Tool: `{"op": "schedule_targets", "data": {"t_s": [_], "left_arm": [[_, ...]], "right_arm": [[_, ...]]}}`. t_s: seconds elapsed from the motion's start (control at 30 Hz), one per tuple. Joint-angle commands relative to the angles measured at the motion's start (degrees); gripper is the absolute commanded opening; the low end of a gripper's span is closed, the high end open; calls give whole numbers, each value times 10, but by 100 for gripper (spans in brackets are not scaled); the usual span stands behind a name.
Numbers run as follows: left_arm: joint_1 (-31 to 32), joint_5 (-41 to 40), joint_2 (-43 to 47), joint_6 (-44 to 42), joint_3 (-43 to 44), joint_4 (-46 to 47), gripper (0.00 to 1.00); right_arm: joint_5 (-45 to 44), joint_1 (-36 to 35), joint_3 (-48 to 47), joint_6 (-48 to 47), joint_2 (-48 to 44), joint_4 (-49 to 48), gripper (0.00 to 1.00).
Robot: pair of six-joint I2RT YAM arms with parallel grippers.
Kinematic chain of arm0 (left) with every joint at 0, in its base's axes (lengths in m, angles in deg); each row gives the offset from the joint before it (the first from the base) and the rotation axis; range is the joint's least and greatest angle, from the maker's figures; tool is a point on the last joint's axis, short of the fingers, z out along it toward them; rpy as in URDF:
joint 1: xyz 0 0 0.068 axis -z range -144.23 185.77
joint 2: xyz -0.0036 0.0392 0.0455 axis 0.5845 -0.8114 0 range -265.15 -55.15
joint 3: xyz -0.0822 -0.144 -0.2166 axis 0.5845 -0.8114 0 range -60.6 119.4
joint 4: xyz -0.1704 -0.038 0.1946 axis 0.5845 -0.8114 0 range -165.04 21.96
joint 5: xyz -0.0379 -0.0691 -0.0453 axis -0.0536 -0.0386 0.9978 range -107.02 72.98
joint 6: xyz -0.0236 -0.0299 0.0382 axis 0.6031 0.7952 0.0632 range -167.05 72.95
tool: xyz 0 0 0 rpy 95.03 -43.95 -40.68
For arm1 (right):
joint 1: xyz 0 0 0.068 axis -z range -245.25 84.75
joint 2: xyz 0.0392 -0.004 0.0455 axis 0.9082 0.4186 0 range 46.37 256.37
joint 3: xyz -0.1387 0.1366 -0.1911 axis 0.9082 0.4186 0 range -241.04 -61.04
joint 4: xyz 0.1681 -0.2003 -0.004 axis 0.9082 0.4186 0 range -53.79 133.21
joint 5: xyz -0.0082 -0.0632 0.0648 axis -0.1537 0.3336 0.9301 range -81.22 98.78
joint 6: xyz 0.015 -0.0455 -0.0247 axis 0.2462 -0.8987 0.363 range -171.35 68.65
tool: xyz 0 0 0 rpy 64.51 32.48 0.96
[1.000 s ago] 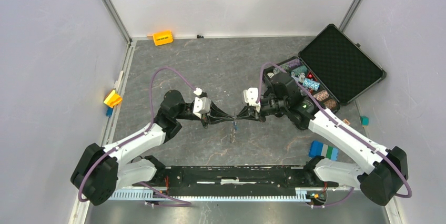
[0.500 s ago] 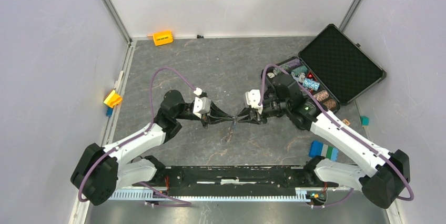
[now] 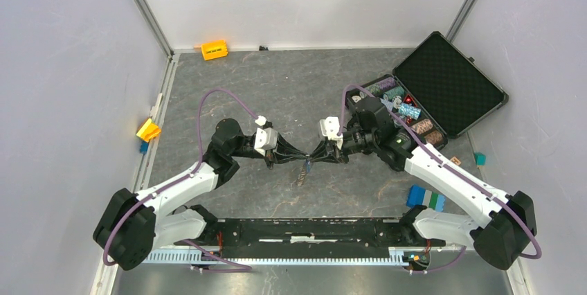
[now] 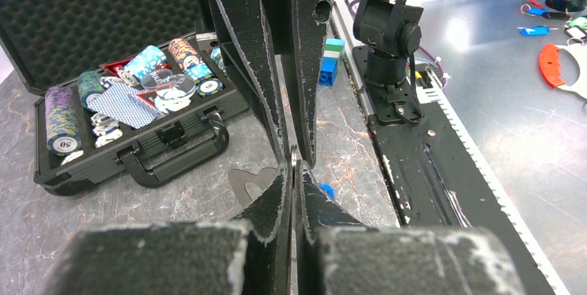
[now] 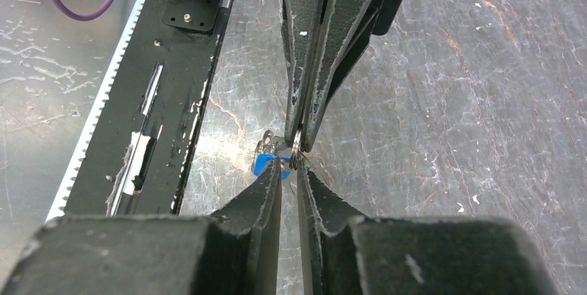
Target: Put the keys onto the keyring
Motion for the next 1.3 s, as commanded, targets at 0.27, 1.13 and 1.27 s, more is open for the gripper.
{"op": "schedule_targets", "data": {"t_s": [0.27,1.13,1.27], "left_arm": [[0,-3,-2,16,4,33,2],[2,-19,-4,-151,93,-225,34],[2,-17,-4,-156,90,-227,31]], "right_arm": [[0,-4,-8,18,3,-32,1],[-206,-80,-106,-61,43,107,0],[-208,-81,-112,-59,49,109,0]]}}
